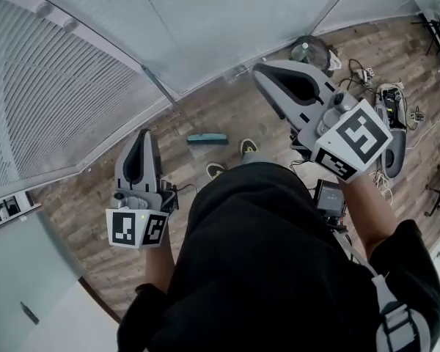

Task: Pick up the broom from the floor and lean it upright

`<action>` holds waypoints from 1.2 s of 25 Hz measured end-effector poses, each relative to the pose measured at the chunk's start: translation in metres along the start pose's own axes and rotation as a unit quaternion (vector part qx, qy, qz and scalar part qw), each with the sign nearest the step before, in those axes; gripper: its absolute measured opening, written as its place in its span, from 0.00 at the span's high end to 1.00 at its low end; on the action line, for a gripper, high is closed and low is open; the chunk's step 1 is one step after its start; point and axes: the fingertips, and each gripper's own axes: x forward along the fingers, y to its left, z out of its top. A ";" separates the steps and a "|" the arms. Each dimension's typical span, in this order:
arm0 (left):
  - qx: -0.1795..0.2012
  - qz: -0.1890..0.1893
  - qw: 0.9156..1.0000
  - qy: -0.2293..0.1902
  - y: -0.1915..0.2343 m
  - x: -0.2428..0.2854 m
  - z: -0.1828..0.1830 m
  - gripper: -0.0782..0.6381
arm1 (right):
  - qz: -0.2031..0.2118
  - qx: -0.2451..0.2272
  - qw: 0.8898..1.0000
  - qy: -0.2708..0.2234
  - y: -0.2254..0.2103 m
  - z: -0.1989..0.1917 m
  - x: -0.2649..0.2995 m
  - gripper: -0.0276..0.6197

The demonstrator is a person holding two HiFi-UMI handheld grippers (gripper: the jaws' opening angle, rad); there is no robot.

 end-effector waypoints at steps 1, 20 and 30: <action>0.004 -0.002 1.000 -0.001 -0.001 -0.001 0.001 0.86 | -0.001 -0.007 1.000 -0.002 0.001 0.001 0.000 0.93; 0.028 0.026 0.999 -0.012 0.006 0.020 0.019 0.86 | -0.028 0.002 0.999 -0.019 -0.019 0.001 0.001 0.93; 0.022 0.029 0.999 -0.013 0.008 0.018 0.019 0.86 | -0.021 0.000 1.000 -0.011 -0.016 -0.005 0.004 0.93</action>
